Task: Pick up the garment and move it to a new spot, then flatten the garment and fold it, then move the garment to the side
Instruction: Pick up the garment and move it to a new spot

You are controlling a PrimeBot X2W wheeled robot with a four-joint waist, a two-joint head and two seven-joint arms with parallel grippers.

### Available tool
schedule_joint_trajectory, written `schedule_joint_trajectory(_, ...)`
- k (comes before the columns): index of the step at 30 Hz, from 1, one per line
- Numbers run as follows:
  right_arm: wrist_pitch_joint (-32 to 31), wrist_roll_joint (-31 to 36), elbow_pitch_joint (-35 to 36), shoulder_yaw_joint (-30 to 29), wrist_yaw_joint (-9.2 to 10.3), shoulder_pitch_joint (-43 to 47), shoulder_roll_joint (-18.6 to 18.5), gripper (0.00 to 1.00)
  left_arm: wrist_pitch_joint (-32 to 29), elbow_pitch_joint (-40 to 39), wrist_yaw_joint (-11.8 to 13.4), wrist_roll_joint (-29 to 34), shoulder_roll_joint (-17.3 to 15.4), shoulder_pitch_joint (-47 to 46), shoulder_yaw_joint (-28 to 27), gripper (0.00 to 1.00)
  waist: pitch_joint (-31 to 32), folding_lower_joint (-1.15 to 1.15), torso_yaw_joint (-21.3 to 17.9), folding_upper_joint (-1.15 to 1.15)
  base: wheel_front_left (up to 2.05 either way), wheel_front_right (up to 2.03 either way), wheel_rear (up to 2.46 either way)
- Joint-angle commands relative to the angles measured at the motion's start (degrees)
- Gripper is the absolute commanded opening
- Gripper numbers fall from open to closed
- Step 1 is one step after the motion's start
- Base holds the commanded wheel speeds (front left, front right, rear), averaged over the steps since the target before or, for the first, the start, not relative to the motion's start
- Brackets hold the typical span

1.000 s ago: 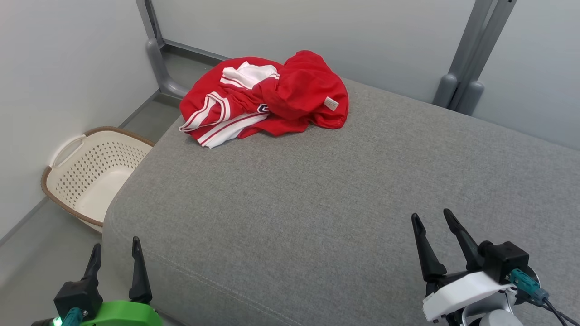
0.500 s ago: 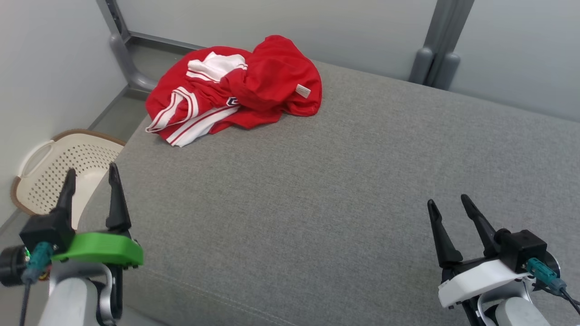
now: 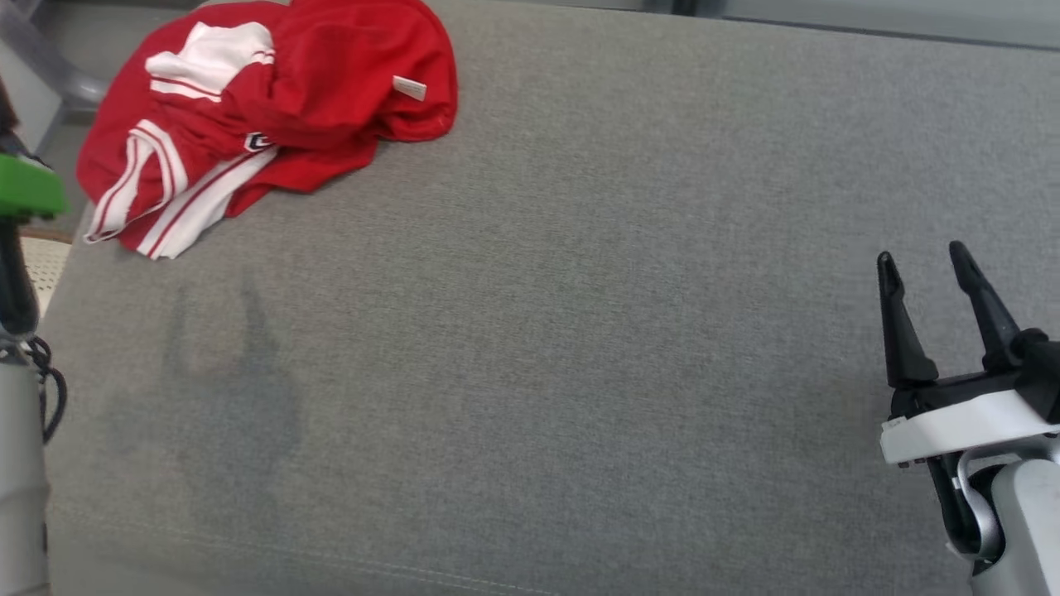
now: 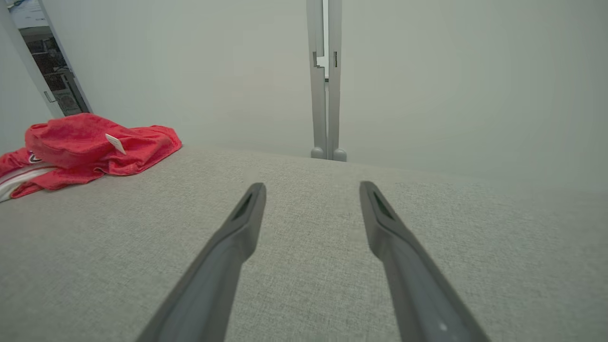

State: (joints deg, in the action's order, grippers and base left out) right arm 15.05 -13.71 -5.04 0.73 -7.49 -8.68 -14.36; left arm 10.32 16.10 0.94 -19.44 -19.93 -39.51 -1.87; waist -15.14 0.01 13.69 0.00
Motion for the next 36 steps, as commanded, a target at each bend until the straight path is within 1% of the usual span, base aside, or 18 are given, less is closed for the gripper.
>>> schedule_joint_trajectory(1, 0.2, 0.4, 0.9, -1.1, 0.01, -1.0, -0.4, 1.00, -0.6, 1.0, -0.5, -0.7, -0.9, -2.9, -0.5, 1.00, -8.8, -0.01, -8.7, 0.00, 0.00, 0.00, 0.00)
schedule_joint_trajectory(6, 0.2, 0.9, 2.5, -3.6, 0.01, -1.2, -0.9, 1.00, -2.6, 6.8, -2.0, -1.9, -3.6, -10.1, -0.9, 1.00, -11.8, -0.01, -10.7, 0.00, 0.00, 0.00, 0.00)
schedule_joint_trajectory(13, 0.2, 1.2, 4.5, -5.0, 0.01, -1.7, -1.8, 1.00, -5.9, 19.0, -4.1, -4.1, -4.2, -16.0, -0.2, 1.00, -14.3, -0.01, -11.8, 0.00, 0.00, 0.00, 0.00)
schedule_joint_trajectory(16, 0.2, 1.3, 4.9, -5.1, 0.01, -2.1, -1.9, 1.00, -7.4, 25.0, -5.0, -4.3, -4.2, -17.2, 0.5, 1.00, -15.1, -0.01, -11.9, 0.00, 0.00, 0.00, 0.00)
schedule_joint_trajectory(20, 0.2, 1.5, 5.0, -5.3, 0.01, -2.0, -1.8, 1.00, -9.4, 31.7, -5.8, -5.3, -3.3, -17.9, 1.4, 1.00, -15.6, -0.01, -11.9, 0.00, 0.00, 0.00, 0.00)
schedule_joint_trajectory(22, 0.2, 1.6, 5.0, -5.5, 0.01, -1.9, -1.7, 1.00, -10.5, 34.3, -6.4, -5.7, -2.8, -17.8, 2.0, 1.00, -15.7, -0.01, -11.8, 0.00, 0.00, 0.00, 0.00)
schedule_joint_trajectory(24, 0.2, 1.6, 5.0, -5.4, 0.01, -1.8, -1.7, 1.00, -11.5, 36.9, -6.8, -5.5, -2.9, -18.0, 2.9, 1.00, -15.8, -0.01, -11.6, 0.00, 0.00, 0.00, 0.00)
schedule_joint_trajectory(28, 0.2, 1.6, 4.7, -4.9, 0.01, -2.3, -1.8, 1.00, -13.4, 41.1, -7.4, -6.9, -1.6, -18.5, 3.6, 1.00, -15.8, -0.01, -11.5, 0.00, 0.00, 0.00, 0.00)
schedule_joint_trajectory(29, 0.2, 1.6, 4.6, -4.7, 0.01, -2.3, -1.8, 1.00, -13.7, 41.8, -7.5, -7.2, -1.6, -18.5, 3.7, 0.72, -15.8, -0.01, -11.6, 0.00, 0.00, 0.00, 0.00)
schedule_joint_trajectory(30, 0.2, 1.6, 4.5, -4.5, 0.01, -2.5, -1.8, 1.00, -13.9, 42.6, -7.6, -7.2, -1.7, -18.7, 3.9, 0.25, -15.7, -0.01, -11.7, 0.00, 0.00, 0.00, 0.00)
schedule_joint_trajectory(31, 0.2, 1.5, 4.5, -4.3, 0.01, -2.5, -1.8, 1.00, -13.9, 43.2, -7.8, -7.3, -1.7, -18.7, 4.2, 0.00, -15.6, -0.01, -11.8, 0.00, 0.00, 0.00, 0.00)
schedule_joint_trajectory(33, 0.2, 1.3, 4.3, -4.2, 0.01, -2.4, -1.8, 1.00, -13.6, 44.1, -7.9, -7.5, -2.0, -19.0, 4.6, 0.00, -15.4, -0.01, -12.0, 0.00, 0.00, 0.00, 0.00)
schedule_joint_trajectory(36, 0.2, 1.1, 3.9, -4.1, 0.01, -2.2, -1.6, 1.00, -11.0, 44.5, -8.1, -7.4, -2.3, -19.7, 5.1, 0.00, -14.6, -0.01, -12.3, 0.00, 0.00, 0.00, 0.00)
